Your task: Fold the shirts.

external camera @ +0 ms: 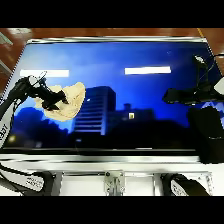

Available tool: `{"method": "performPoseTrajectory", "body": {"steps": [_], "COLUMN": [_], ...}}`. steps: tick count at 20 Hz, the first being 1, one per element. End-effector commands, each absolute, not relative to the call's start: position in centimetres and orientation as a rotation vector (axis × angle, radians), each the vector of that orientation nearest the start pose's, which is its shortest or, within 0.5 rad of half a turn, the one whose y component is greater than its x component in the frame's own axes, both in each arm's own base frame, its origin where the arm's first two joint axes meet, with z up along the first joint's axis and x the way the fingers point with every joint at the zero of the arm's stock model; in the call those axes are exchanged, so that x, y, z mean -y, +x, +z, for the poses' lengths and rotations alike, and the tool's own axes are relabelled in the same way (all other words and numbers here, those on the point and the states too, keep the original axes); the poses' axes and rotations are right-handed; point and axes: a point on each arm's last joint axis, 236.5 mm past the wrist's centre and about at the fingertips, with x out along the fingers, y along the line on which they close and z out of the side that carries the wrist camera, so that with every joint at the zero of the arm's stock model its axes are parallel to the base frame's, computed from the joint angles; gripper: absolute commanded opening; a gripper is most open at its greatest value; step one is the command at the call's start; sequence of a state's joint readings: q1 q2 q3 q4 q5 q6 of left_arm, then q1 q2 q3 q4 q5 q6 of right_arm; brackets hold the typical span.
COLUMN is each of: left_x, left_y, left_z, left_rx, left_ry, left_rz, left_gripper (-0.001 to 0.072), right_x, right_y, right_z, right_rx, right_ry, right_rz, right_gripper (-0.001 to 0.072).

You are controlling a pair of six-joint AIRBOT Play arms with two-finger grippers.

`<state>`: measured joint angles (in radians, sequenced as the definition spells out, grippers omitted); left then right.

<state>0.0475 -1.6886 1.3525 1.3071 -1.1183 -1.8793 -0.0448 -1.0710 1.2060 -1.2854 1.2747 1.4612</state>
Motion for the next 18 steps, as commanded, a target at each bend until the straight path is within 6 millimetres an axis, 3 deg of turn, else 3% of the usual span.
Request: {"method": "performPoseTrajectory", "body": {"steps": [1,2,4,7,9,10,11,13,14,15,17,18], "left_x": [3.7,4.2,5.5,9.1,13.4,15.8,17.8,20.3,21.3,22.6,25.9,27.6], "left_y": [44.0,44.6,46.6,48.4,45.9,43.5,40.9,35.8,33.8,32.3,30.8,30.7], "left_z": [-9.2,-7.9,-3.4,9.6,20.4,26.2,31.6,39.8,41.9,42.7,41.3,39.3], "left_rx": [-1.464,-1.444,-1.338,-1.048,-0.825,-0.684,-0.535,-0.303,-0.251,-0.243,-0.293,-0.343], "left_ry": [-0.572,-0.54,-0.491,-0.322,-0.279,-0.279,-0.279,-0.317,-0.349,-0.364,-0.344,-0.33], "left_rz": [0.137,0.075,-0.03,-0.214,-0.345,-0.424,-0.493,-0.604,-0.65,-0.697,-0.779,-0.806], "left_gripper": [0.0095,0.0038,0.0037,0.0037,0.0037,0.0037,0.0037,0.0038,0.0037,0.0037,0.0037,0.0037], "right_x": [-4.8,-4.9,-5.5,-5.8,-5.7,-5.2,-4.7,-3.8,-3.8,-3.8,-3.8,-3.7], "right_y": [35.8,35.8,36.2,38.2,38.7,38.9,39.0,38.8,38.4,37.8,36.3,35.5], "right_z": [10.2,10.3,10.6,12.0,13.4,14.8,16.8,21.6,24.0,26.3,29.7,30.6], "right_rx": [-1.109,-1.108,-1.086,-0.986,-0.926,-0.886,-0.837,-0.724,-0.667,-0.612,-0.53,-0.51], "right_ry": [0.157,0.161,0.183,0.214,0.192,0.17,0.139,0.088,0.078,0.075,0.065,0.062], "right_rz": [0.218,0.221,0.237,0.238,0.243,0.233,0.219,0.193,0.192,0.191,0.186,0.179], "right_gripper": [0.0686,0.0687,0.0686,0.0687,0.0686,0.0686,0.0687,0.0686,0.0687,0.0686,0.0687,0.0687]}}
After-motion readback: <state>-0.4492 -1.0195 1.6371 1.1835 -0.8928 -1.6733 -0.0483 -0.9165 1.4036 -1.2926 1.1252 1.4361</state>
